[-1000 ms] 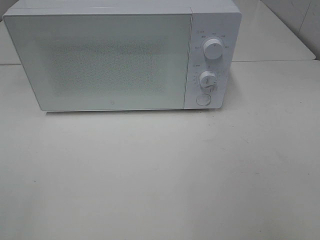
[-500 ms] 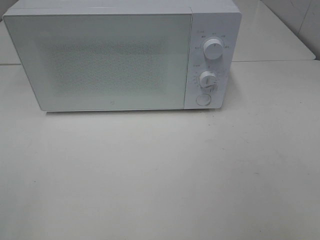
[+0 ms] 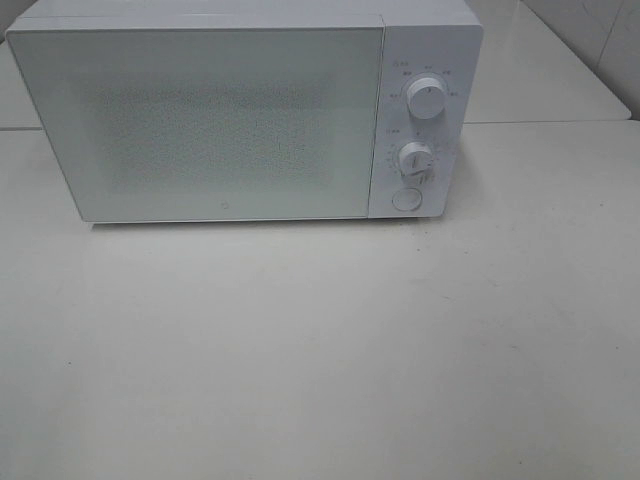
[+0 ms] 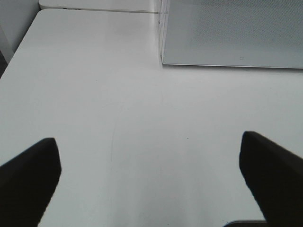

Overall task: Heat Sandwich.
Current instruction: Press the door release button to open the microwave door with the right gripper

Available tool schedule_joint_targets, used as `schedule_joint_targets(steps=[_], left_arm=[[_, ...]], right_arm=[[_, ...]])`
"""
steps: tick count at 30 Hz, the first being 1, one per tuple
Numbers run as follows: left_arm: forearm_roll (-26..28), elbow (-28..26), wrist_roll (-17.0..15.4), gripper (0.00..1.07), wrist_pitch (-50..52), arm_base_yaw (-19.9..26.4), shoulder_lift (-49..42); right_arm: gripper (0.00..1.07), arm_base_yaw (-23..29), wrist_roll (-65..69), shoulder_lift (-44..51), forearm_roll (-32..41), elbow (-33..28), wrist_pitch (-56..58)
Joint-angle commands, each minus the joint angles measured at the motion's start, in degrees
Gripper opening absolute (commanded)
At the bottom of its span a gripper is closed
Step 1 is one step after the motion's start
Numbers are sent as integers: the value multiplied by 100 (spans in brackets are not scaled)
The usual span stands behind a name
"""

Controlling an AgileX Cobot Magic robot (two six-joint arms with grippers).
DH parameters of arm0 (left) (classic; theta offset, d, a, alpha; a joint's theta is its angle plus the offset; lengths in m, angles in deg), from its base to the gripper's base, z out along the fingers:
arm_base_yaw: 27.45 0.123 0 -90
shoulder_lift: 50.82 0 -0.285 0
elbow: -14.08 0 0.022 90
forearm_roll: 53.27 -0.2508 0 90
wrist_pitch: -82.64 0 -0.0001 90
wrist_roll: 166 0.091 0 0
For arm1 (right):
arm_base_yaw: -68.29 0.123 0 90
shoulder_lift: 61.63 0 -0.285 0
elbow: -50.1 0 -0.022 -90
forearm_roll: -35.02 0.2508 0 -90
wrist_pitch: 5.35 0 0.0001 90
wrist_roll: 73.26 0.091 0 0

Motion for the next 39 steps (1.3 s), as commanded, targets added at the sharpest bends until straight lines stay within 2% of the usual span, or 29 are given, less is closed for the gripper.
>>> schedule_joint_targets(steps=[1,12,24,39], left_arm=[[-11,11,-29,98,0,-34,-92],[-11,11,-29,98,0,-34,-92],[-11,11,-29,98,0,-34,-92],[-11,11,-29,98,0,-34,-92]], right_arm=[[76,-46,-34,143,17,80,-195],[76,-46,-23,-613,17,143,-1249],[76,-46,-17,-2280,17,143,-3146],[76,-46,-34,-4269,0,143,-4790]])
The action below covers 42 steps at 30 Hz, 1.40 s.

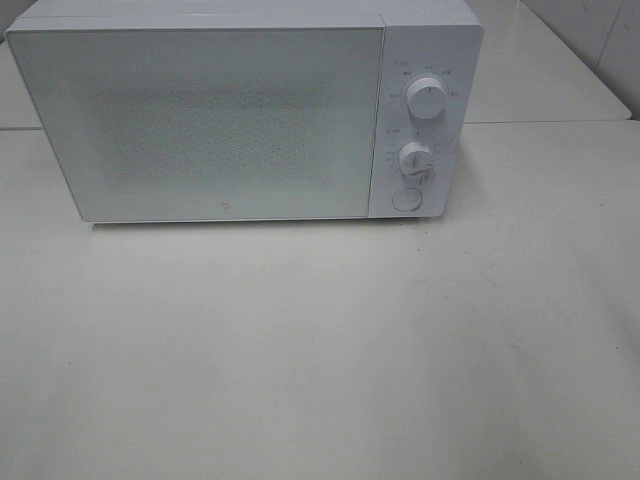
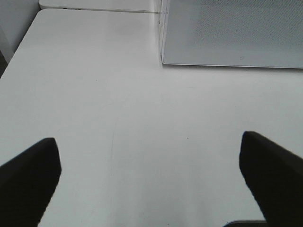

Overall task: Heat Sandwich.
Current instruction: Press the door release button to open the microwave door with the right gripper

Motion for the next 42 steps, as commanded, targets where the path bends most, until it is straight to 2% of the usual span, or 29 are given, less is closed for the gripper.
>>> schedule_joint_targets(steps=[1,13,18,28,39,42], left_arm=[[-11,11,-29,98,0,-34,-92],[-11,11,-29,98,0,-34,-92],[-11,11,-29,98,0,-34,-92],[-11,11,-29,98,0,-34,-92],[-11,11,-29,98,0,-34,-92],[-11,11,-29,98,0,-34,-92]], right_arm=[[76,-46,-34,-544,-6,34,-590],[76,-40,-34,-1971,-6,17,-1415],[76,-29,-40,-2447,-6,-430,-2532],[76,-29,-109,-2550,17,-1163,-4217],[76,-11,-172,-3083,155,-1261,-4767],[76,458,-510,-3432,327,-1261,-5065]])
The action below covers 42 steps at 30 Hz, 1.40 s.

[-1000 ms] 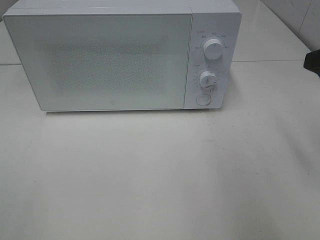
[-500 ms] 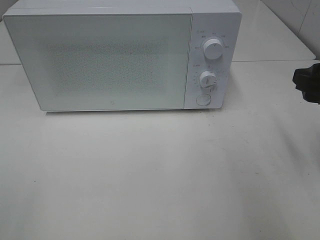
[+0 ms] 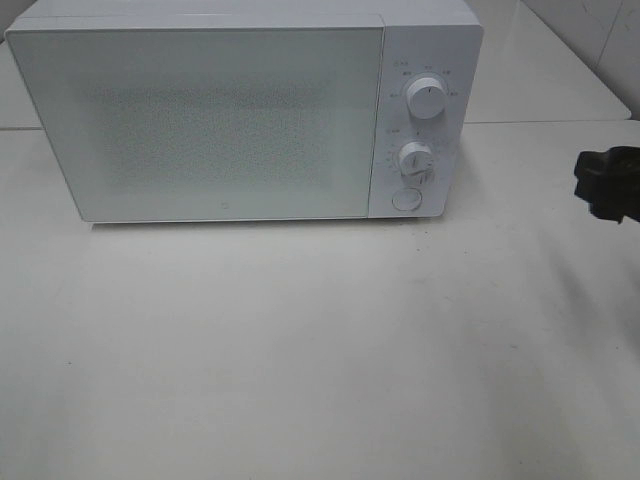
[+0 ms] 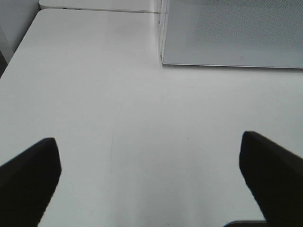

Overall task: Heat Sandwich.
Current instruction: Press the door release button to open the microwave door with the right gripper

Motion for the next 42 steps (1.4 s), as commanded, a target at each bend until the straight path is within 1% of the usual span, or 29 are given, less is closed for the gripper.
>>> schedule_joint_targets(steps=[1,2,3,4,5,6,7,8,9,10,12,14,16,17,18,19,20,21,23,24,26,30,42], left_arm=[[-11,11,-29,98,0,-34,-92],[-11,11,-29,98,0,-34,-92],[-11,11,-29,98,0,-34,-92],[-11,11,-29,98,0,-34,-92],[-11,11,-29,98,0,-34,-92],[-11,11,-29,98,0,-34,-92],[-11,11,-29,98,0,-34,-92],[-11,11,-29,98,0,-34,-92],[-11,11,-29,98,0,-34,-92],[-11,11,-29,98,0,-34,-92],[-11,11,-29,98,0,-34,-92],[-11,11,-29,98,0,-34,-92],[-11,11,-29,98,0,-34,-92],[-11,11,-29,98,0,-34,-92],[-11,11,-29,98,0,-34,-92],[-11,11,-29,98,0,-34,-92],[-11,11,-29,98,0,-34,-92],[-11,11,-29,98,0,-34,-92],[-11,11,-29,98,0,-34,-92],[-11,11,-29,98,0,-34,-92],[-11,11,-29,98,0,-34,-92],[-11,11,-29,98,0,-34,-92],[-11,11,-29,98,0,-34,-92]], right_arm=[[76,281,-292,-172,103,-17,-275],[76,464,-493,-275,229,-17,-372],[76,854,-865,-476,630,-17,-647],[76,1037,-1037,-602,865,-17,-808],[76,1037,-1037,-602,865,-17,-808],[76,1175,-1146,-733,1060,-17,-945],[76,1341,-1249,-859,1312,-17,-1123],[76,1633,-1329,-1094,1719,-17,-1450],[76,1782,-1329,-1226,1902,-17,-1621],[76,1782,-1329,-1226,1902,-17,-1621],[75,2166,-1324,-1530,2280,-6,-2051],[75,2418,-1324,-1748,2498,-6,-2378],[75,2515,-1324,-1839,2584,-6,-2498],[75,2773,-1324,-1994,2825,-6,-2756],[75,2893,-1324,-2051,2934,-6,-2876],[75,3002,-1324,-2120,3060,-6,-2985],[75,3002,-1324,-2120,3060,-6,-2985],[75,3094,-1324,-2166,3203,-6,-3060],[75,3369,-1329,-2326,3707,120,-3111],[75,3369,-1329,-2326,3707,120,-3111],[75,3587,-1352,-2469,3982,298,-3088],[75,3736,-1415,-2699,3971,498,-3042],[75,3747,-1415,-2825,3971,567,-2911]])
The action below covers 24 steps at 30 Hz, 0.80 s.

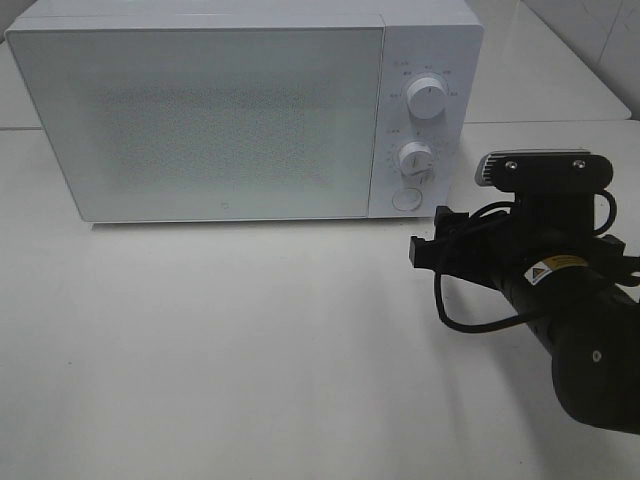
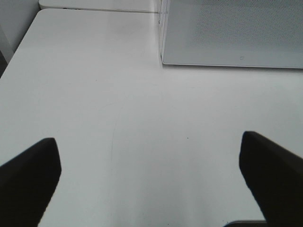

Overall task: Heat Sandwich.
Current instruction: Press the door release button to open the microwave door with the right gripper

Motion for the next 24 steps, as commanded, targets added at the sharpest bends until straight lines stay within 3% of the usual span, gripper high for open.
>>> schedule_joint_targets(steps=[1,7,24], left_arm=[[-11,11,-29,98,0,-34,-92],[-11,11,-29,98,0,-34,-92],[-11,11,-29,98,0,-34,-92]], right_arm=[[75,17,-74,6,-17,57,29],[75,17,281,6,-17,57,69],[75,17,5363,6,-17,57,80]])
